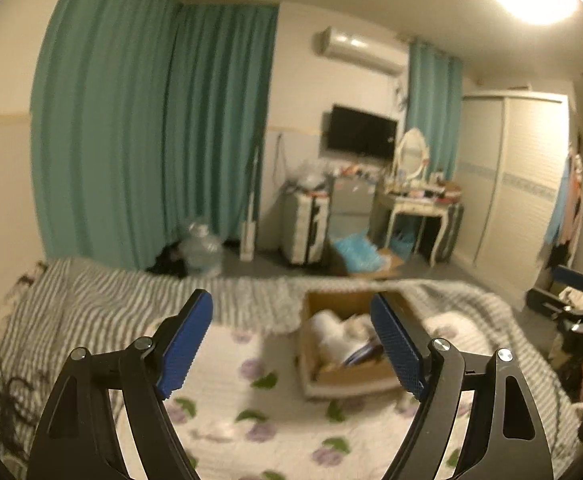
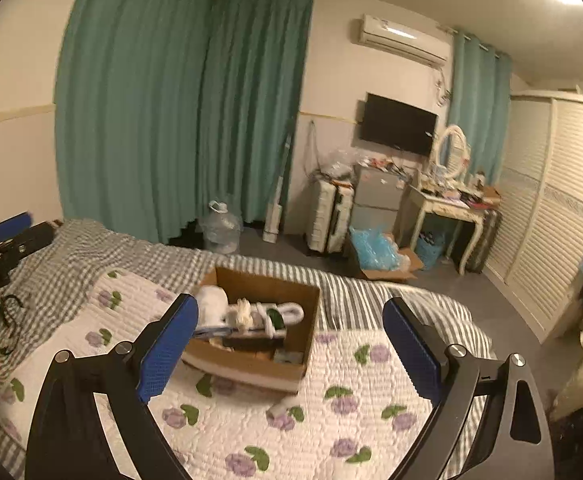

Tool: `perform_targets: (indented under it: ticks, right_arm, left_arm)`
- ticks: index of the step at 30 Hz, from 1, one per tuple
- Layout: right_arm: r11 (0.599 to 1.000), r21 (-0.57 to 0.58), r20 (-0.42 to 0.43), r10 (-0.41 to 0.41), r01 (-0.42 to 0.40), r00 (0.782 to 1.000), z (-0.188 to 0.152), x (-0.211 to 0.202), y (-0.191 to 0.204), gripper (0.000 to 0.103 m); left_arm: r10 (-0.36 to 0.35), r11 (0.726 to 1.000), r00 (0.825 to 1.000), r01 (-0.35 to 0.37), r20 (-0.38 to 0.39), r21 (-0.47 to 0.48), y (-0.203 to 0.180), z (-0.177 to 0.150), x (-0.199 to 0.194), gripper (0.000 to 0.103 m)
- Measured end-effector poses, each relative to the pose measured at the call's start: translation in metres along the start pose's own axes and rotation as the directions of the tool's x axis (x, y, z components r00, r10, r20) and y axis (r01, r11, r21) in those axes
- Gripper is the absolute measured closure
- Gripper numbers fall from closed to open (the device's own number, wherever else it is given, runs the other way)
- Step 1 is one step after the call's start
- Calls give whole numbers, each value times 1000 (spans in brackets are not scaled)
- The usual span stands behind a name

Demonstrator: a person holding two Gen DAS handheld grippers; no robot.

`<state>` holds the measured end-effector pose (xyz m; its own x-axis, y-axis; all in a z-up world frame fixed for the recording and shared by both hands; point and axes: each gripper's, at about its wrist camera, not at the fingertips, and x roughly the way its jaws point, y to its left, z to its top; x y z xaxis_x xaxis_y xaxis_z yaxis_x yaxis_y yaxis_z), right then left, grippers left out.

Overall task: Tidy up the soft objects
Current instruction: 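Grasp a white cotton piece with the left tool while the right grasps another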

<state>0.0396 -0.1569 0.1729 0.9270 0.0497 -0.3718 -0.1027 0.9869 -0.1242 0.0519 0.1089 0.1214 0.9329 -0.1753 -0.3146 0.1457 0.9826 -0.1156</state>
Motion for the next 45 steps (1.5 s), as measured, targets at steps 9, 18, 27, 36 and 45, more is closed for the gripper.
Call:
perform_targets:
  ticks: [9, 18, 27, 36, 45]
  right_arm:
    - [998, 50, -183, -34, 43, 983, -80, 89, 16, 9]
    - [998, 65, -426, 25, 3, 904, -185, 216, 13, 12]
    - [990, 141, -483, 91, -26, 871, -224, 272, -10, 38]
    - [990, 138, -475, 67, -1, 877, -222, 276, -22, 71]
    - [989, 146, -461, 81, -15, 884, -221, 248, -25, 72]
  left_arm:
    - [80, 995, 978, -88, -194, -36, 58, -93, 99, 21]
    - [84, 987, 889, -137, -450, -86, 81, -173, 196, 21]
    - [139, 989, 850, -143, -508, 30, 69, -202, 216, 21]
    - [138, 989, 866, -143, -481, 26, 69, -213, 220, 37]
    - [112, 991, 871, -134, -479, -11, 71, -209, 195, 65]
